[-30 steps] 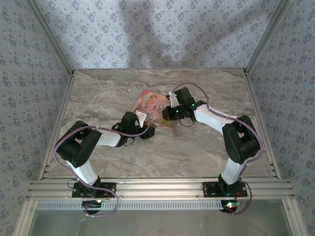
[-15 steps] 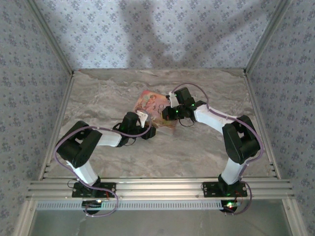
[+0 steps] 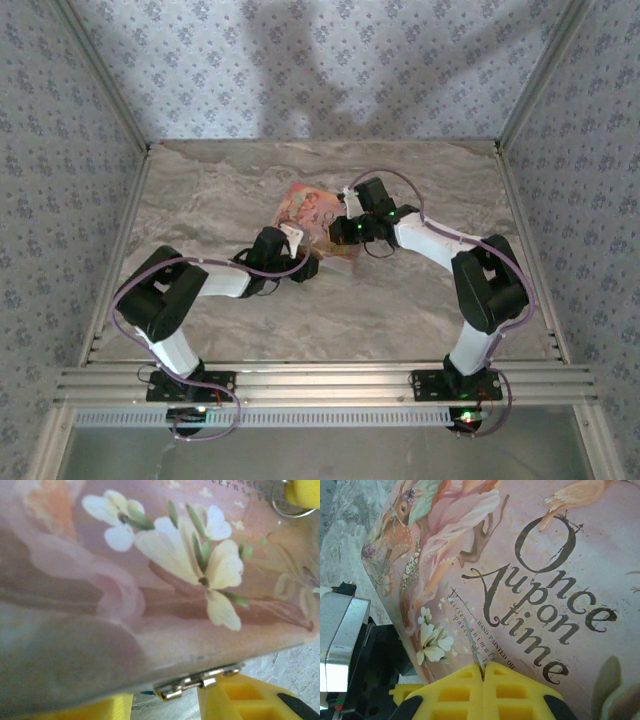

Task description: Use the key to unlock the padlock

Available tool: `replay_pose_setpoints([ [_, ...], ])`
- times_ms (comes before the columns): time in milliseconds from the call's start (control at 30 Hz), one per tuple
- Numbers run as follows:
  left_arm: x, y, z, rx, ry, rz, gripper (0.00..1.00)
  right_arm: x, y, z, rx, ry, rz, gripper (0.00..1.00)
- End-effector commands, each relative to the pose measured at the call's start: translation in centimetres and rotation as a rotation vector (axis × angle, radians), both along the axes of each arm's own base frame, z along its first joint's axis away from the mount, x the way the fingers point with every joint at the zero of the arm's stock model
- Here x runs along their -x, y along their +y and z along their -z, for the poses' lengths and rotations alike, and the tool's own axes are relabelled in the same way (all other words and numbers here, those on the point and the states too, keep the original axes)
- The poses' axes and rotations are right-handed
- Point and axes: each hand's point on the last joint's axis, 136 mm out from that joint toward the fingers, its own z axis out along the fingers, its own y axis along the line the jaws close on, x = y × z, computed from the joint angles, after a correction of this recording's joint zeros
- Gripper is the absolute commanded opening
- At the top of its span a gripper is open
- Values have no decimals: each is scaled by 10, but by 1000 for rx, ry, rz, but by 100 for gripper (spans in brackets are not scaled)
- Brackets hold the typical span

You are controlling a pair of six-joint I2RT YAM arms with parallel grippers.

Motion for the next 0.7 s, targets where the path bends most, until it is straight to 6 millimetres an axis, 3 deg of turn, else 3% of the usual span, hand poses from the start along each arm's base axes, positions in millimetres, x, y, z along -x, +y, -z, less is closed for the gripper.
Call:
replay_pose_setpoints([
  [0, -13, -12, -30, 52, -70, -13, 37, 21, -10, 38, 90, 108, -9, 0],
  [300, -12, -13, -32, 44, -56, -42, 28, 20, -9, 36, 89, 99, -7, 0],
  [667, -8, -17, -42, 92, 11, -66, 27, 16, -6, 23, 70, 51, -10, 0],
])
